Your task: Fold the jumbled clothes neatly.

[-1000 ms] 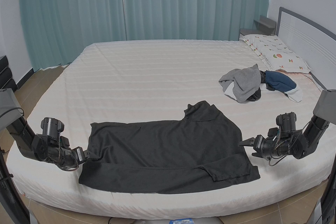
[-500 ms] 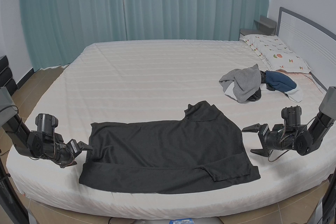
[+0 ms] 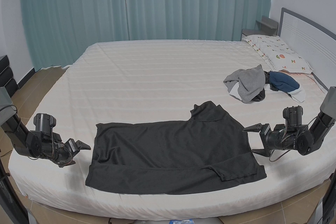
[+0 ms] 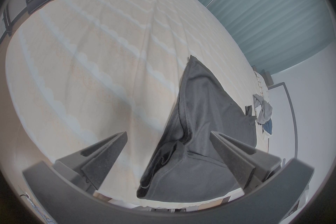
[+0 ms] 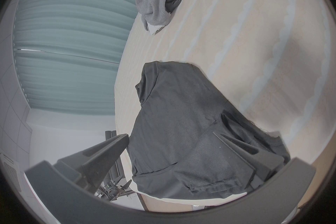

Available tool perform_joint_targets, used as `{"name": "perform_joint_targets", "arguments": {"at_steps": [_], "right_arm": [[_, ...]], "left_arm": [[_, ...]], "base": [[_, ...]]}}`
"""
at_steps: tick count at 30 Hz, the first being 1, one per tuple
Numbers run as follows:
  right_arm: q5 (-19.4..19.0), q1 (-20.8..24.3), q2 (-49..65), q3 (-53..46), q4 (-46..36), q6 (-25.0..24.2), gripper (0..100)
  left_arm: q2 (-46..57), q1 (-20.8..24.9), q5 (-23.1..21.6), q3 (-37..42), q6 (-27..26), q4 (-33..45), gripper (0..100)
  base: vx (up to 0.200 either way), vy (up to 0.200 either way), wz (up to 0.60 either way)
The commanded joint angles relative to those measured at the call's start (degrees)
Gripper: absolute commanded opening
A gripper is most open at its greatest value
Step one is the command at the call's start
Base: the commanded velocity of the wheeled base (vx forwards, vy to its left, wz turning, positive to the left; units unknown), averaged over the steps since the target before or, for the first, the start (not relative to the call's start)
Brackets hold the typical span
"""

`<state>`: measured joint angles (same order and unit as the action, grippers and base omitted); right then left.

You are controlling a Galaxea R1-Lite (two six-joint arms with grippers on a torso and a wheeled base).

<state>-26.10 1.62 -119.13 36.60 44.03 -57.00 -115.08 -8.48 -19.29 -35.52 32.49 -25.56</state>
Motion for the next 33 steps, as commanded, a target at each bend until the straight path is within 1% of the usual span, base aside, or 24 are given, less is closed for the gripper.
{"name": "perform_joint_targets", "arguments": {"at_steps": [1,3,6,9,11,14,17,19,20,25,26,27,29,33], "right_arm": [[0.0,0.0,0.4,0.0,0.0,0.0,100],[0.0,0.0,0.3,0.1,0.0,-0.1,100],[0.2,0.0,0.3,0.2,0.0,0.0,100],[0.2,0.0,0.3,0.1,0.0,0.1,100],[0.2,0.0,0.3,0.1,0.0,0.1,100],[0.2,0.0,0.2,0.0,0.0,0.1,100],[0.0,0.1,0.1,-0.1,0.0,0.1,100],[0.0,0.1,0.1,-0.1,0.0,0.1,100],[0.2,0.0,0.0,-0.1,0.0,0.1,100],[0.0,0.1,-0.3,-0.1,0.0,0.1,100],[0.0,0.2,-0.3,-0.2,0.0,0.1,100],[0.0,0.2,-0.3,-0.2,0.0,0.1,100],[0.0,0.2,-0.2,-0.2,0.0,0.1,100],[0.0,0.1,-0.3,-0.1,0.0,0.1,100]], "left_arm": [[-0.1,0.0,-0.2,0.0,0.4,-0.7,100],[0.0,-0.1,-0.7,-0.1,0.9,-1.1,100],[0.4,0.1,-0.7,-1.3,2.7,-1.6,100],[0.3,0.4,-0.7,-3.3,5.0,-1.9,100],[-0.3,0.7,-0.6,-6.2,6.2,-1.9,100],[-2.4,1.1,-0.6,-9.1,6.3,-1.8,100],[-6.6,2.2,0.1,-13.3,6.2,-1.9,100],[-6.6,2.2,0.1,-13.3,6.2,-1.9,100],[-10.9,2.7,0.0,-17.4,6.3,-1.9,100],[-15.8,3.7,0.1,-24.1,6.2,-1.8,100],[-17.3,4.0,0.1,-26.5,6.2,-1.7,100],[-17.4,4.0,0.1,-26.8,6.2,-1.6,100],[-19.0,4.4,0.1,-30.0,6.2,-1.4,100],[-20.8,5.1,0.3,-32.1,6.2,-1.7,100]], "base": [[0.0,0.0,0.0],[0.0,0.0,0.0],[0.2,0.0,0.0],[0.2,0.0,0.0],[0.0,0.0,0.0],[0.0,0.0,0.0],[0.0,0.0,0.0],[0.0,0.0,0.0],[0.0,0.0,0.0],[0.0,0.0,0.0],[0.0,0.0,0.0],[0.0,0.0,0.0],[0.0,0.0,0.0],[0.0,0.0,0.0]]}}
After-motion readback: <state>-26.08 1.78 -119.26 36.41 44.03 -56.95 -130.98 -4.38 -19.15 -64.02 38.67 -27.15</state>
